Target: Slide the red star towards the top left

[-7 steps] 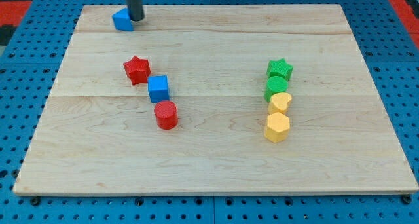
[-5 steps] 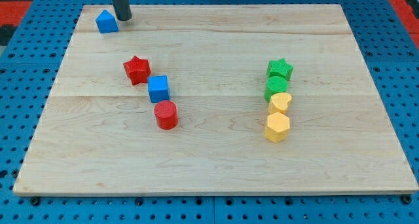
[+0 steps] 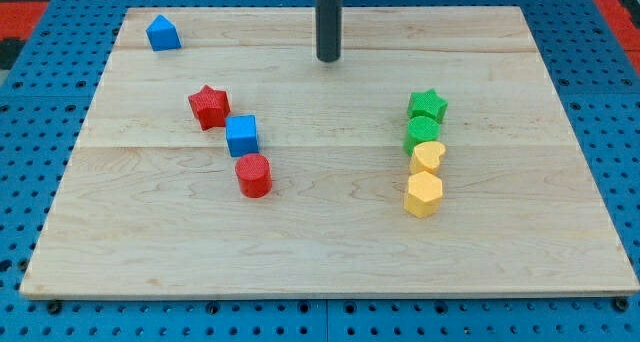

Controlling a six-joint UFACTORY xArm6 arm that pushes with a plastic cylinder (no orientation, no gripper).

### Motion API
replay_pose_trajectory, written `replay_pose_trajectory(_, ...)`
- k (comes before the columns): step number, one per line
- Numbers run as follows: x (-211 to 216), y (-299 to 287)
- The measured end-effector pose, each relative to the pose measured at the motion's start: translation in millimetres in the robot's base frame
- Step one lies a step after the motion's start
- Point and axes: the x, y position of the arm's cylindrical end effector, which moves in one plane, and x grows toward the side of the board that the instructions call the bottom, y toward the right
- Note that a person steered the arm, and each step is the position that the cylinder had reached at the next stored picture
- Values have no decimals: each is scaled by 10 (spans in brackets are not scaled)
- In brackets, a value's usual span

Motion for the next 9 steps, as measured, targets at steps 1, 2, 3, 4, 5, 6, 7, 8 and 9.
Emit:
replay_pose_trajectory(1, 580, -361)
replay_pose_trajectory(2, 783, -1071)
replay_pose_trajectory(3, 695, -1441)
replay_pose_trajectory(4, 771, -1752)
replay_pose_trajectory(5, 798, -1718)
replay_pose_trajectory(6, 921, -1849)
replay_pose_trajectory(7, 882, -2328)
replay_pose_trajectory(8, 442, -2180)
replay_pose_trajectory(9, 222, -1732)
